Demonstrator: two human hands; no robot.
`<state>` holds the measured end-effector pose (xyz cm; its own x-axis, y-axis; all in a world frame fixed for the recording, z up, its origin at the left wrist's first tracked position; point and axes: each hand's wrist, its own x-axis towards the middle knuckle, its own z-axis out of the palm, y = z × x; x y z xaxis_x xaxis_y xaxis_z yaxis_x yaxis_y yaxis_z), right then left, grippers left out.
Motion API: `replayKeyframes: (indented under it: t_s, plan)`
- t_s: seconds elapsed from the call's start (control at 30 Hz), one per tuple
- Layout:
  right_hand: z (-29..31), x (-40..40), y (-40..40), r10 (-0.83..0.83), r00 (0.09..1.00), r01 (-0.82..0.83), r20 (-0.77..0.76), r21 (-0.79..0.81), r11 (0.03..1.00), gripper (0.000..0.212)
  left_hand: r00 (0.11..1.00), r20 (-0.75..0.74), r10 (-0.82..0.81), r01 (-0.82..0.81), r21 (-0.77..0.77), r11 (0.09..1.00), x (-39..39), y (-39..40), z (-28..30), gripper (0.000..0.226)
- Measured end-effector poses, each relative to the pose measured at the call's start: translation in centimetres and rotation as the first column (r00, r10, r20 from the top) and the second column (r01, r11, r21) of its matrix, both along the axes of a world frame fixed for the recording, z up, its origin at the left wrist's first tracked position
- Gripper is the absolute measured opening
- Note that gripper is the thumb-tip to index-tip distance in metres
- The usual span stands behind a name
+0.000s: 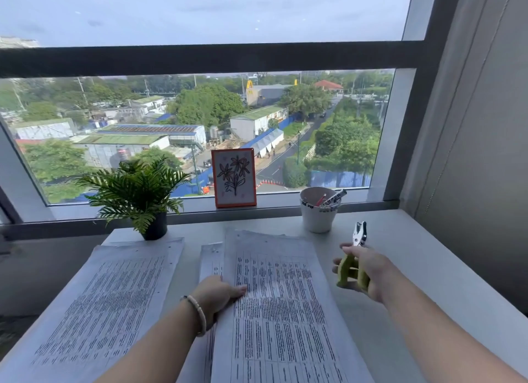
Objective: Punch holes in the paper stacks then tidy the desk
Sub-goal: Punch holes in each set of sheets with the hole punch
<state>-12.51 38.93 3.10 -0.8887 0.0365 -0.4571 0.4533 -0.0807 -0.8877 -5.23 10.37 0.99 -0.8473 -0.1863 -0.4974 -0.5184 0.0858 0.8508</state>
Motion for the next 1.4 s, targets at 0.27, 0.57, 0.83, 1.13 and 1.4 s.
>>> replayKeyframes:
  t_s: [0.27,0.57,0.83,1.13,1.4]
  plan:
    - [3.5,-0.7,1.7,0.516,0.825,-0.483,0.232,0.764,0.428,0.011,0.998,-0.05,0.03,-0.026,0.067,0.997,-0.2,0.4,1.0,0.024]
    - [3.2,-0.8,1.3,0.529,0.803,-0.5,0.274,0.794,0.347,0.007,0.997,-0.062,0.042,-0.034,0.128,0.991,0.5,-0.8,0.5,0.023]
    - [0.9,-0.2,-0.3,0.454,0.891,-0.45,0.002,-0.129,0.883,0.02,0.998,-0.055,-0.01,0.027,0.312,0.95,1.1,-0.7,0.9,0.013]
    - [0.6,-0.4,-0.6,0.537,0.843,-0.522,0.039,-0.187,0.832,0.024,1.0,0.004,-0.008,0.006,0.375,0.927,0.9,-2.4,-0.4,0.016]
    - [1.3,-0.9,-2.0,0.563,0.827,-0.561,0.013,0.099,0.822,0.021,1.0,0.02,-0.013,0.008,0.254,0.967,0.4,-1.5,-0.7,0.029]
